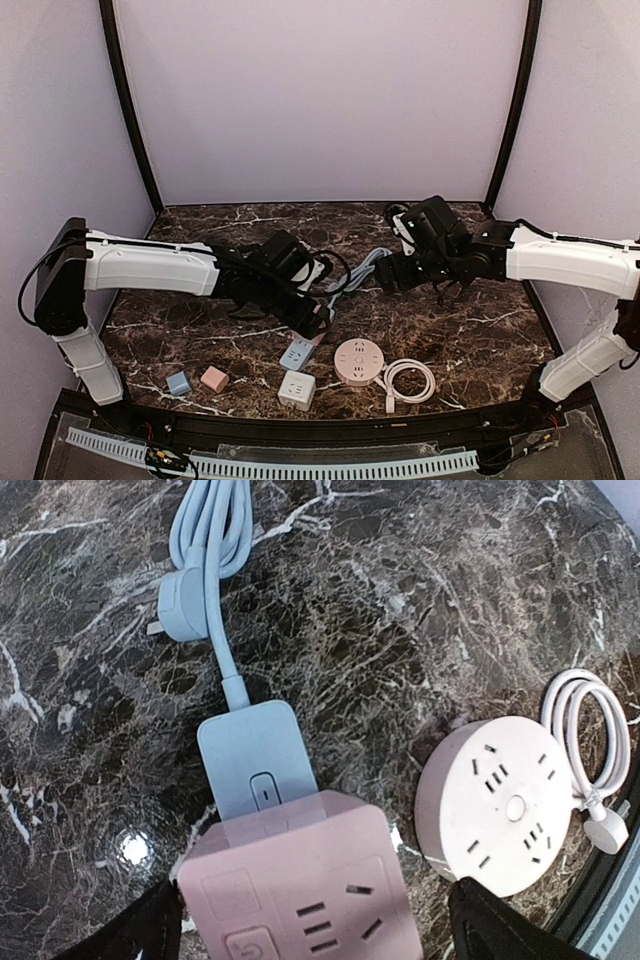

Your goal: Insert the plug

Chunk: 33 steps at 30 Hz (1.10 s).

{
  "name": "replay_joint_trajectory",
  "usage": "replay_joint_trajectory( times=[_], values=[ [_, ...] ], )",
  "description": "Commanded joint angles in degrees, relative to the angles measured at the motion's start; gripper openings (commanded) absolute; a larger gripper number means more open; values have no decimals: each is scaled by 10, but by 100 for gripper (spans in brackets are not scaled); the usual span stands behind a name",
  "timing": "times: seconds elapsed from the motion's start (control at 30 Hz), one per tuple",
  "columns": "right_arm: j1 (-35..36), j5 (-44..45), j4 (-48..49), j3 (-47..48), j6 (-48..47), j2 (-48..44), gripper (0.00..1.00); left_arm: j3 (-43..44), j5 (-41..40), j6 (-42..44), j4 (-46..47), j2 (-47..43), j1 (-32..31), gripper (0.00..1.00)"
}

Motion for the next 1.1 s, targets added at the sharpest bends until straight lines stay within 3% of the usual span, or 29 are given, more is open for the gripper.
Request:
replay_joint_trajectory(
  times=[0.0, 0.2, 0.43, 0.97, 1.07],
  values=[
    [-5, 3, 28, -18, -5, -15, 99, 33, -40, 2, -50, 32, -5, 90],
    [-5, -1, 34, -25, -12, -20, 99, 66, -53, -1, -60, 65, -7, 69],
    [-5, 1, 35, -31, -14, -28, 99, 94, -75, -6, -55, 91, -7, 60],
    [-6, 69, 22, -45, -4, -67, 98, 280, -116, 27, -38, 229, -4, 60],
    [-6, 70, 21, -46, -3, -74, 99, 294, -117, 28, -34, 242, -4, 66]
  ],
)
